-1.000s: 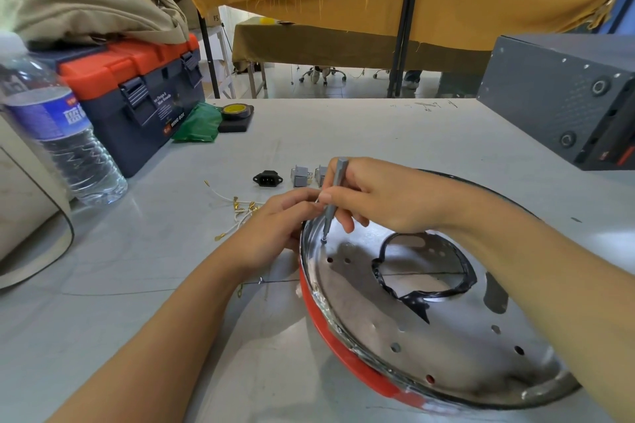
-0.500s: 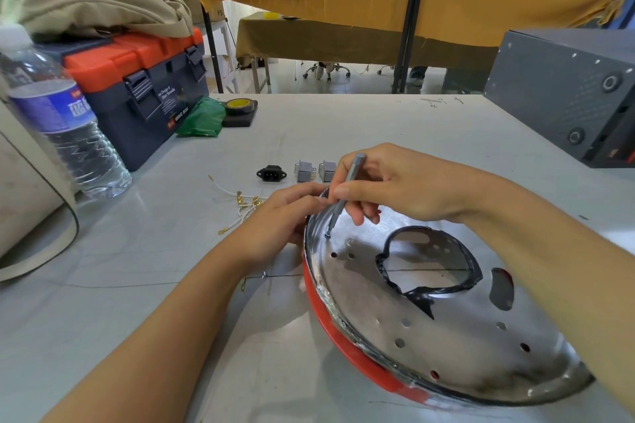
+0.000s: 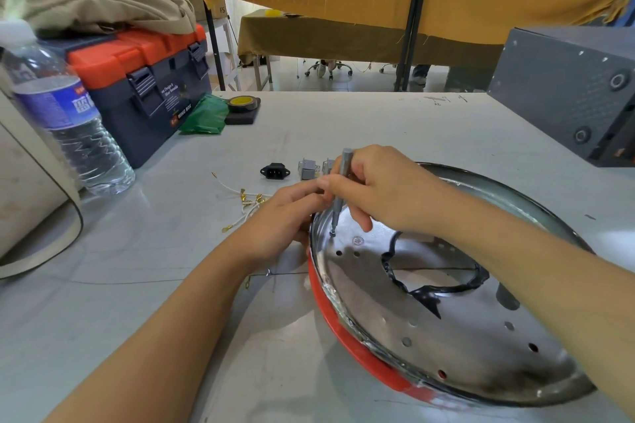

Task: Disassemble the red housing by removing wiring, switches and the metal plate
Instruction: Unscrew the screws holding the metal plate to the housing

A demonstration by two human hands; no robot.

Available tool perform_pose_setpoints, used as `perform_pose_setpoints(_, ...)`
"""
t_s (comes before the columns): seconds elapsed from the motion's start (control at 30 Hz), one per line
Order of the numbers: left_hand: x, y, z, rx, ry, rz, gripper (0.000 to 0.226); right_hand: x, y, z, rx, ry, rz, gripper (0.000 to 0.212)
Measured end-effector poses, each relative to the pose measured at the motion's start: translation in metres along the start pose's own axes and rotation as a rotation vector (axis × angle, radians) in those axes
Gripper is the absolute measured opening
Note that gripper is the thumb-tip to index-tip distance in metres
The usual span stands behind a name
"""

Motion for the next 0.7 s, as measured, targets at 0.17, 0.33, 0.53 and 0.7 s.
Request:
perform_pose_setpoints(0.17,-0.0003,-0.0005,-0.0009,-0.017,0.012,-0.017,0.024,0.0009,0.0041,0.0004,-0.044,0.009,-0.098,0.024)
perform_pose_setpoints(0.33,-0.0007,-0.001,-0.0023,-0.021,-0.003,-0.01,0.023,0.0007,0.0062,0.0035,-0.008,0.012,-0.15,0.026)
perform_pose_setpoints(0.53,0.0001,-0.0018,-0.0019,-0.013,-0.017,0.018,0.024,0.0049,0.0004,0.0055,-0.223,0.0,-0.238,0.02)
perform_pose_setpoints(0.7,-0.001,-0.0015,-0.0036,-0.003,-0.026,0.011,0.024,0.008,-0.0007,0.0088,-0.297,0.006,-0.314,0.017)
Point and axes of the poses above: each hand's wrist, its own x-axis away from the middle knuckle, its own y-axis out of the palm, z = x × y, the point moved 9 cm from there along -x, towards the middle knuckle, and after that the axes turned 3 degrees about -z, right-handed, at the moved point
